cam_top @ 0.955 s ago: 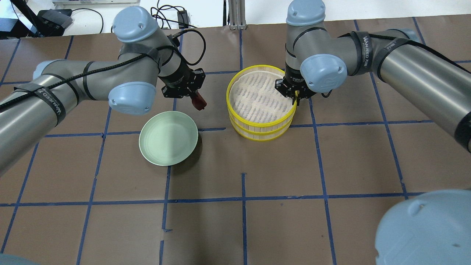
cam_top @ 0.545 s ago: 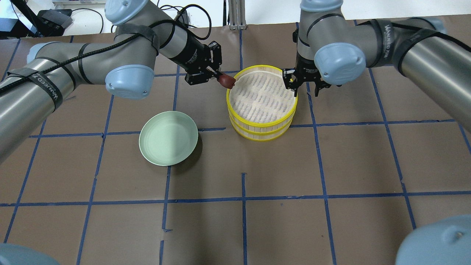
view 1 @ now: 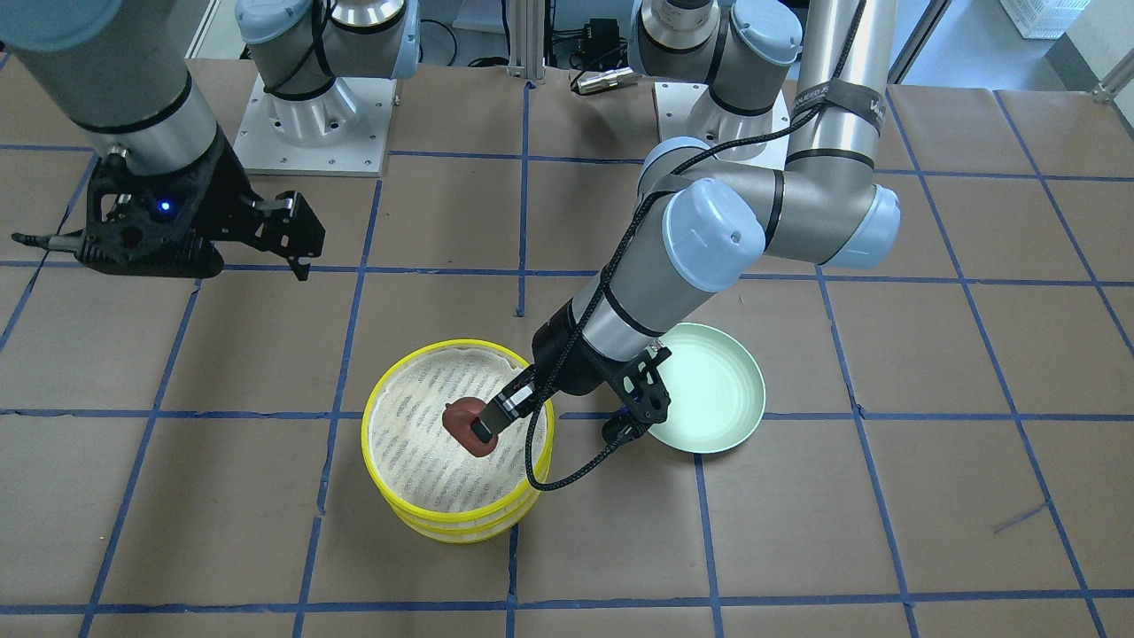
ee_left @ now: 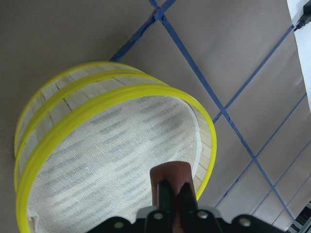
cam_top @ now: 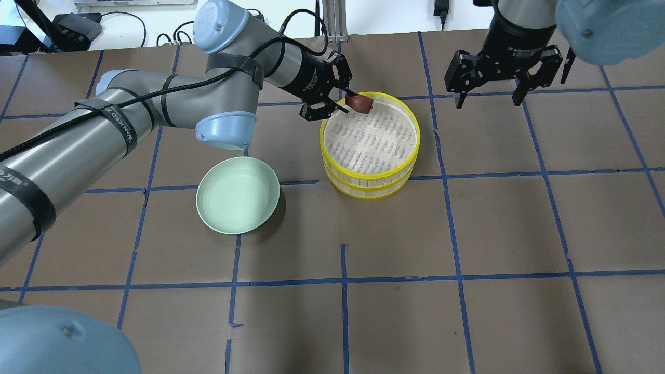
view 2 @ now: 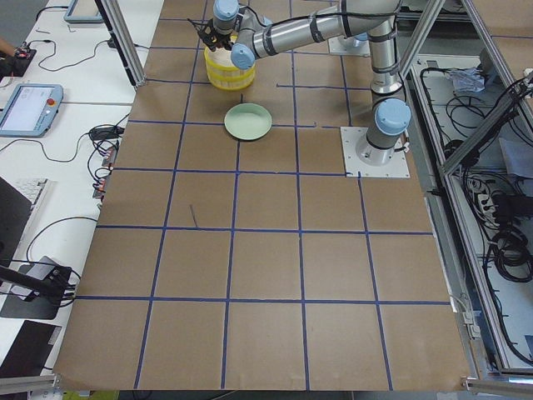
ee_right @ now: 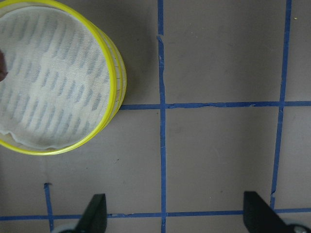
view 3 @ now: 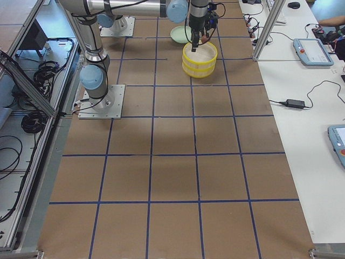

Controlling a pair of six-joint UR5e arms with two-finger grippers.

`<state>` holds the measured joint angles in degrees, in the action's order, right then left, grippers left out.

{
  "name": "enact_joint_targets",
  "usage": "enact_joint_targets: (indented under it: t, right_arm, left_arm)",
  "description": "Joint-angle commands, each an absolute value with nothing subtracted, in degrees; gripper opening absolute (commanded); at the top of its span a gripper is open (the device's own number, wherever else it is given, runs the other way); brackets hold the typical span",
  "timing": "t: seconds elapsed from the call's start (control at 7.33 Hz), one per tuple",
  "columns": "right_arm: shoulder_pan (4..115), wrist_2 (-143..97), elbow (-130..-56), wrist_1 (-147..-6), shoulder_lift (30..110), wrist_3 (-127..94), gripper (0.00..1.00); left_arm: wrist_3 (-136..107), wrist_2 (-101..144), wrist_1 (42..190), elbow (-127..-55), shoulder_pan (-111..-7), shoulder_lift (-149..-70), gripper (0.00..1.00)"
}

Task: Place buns in different layers of steamer
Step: 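Carry the brown bun into the top tier while the right gripper opens and withdraws, then open the left gripper to release the brown bun and lift away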

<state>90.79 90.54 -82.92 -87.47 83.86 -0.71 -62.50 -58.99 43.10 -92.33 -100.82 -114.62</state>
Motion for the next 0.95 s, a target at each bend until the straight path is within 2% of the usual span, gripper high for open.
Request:
enact_joint_targets:
  t: [0.0,0.27,0.68,0.82]
  right_arm:
    - [91.93,90.00,-81.55,-83.85,84.29,-0.62,1.00]
    - [91.93,89.74,-85.33,-84.55,84.46,-0.88,1.00]
    - [91.93,89.91,-84.99,-84.55,84.46,-1.14,1.00]
    - [91.93,89.91,-84.99,-84.64,84.46,-1.23,1.00]
  left_arm:
    - [-62.75,-58.71,42.80,-92.37,-100.90,-114.87,1.00]
    - [-62.58,-58.80,42.89,-92.29,-100.90,-114.87,1.00]
    - [-31.59,-69.99,43.76,-92.37,-100.46,-111.46,1.00]
    - [-21.20,-74.40,49.86,-91.94,-99.94,-109.10,1.00]
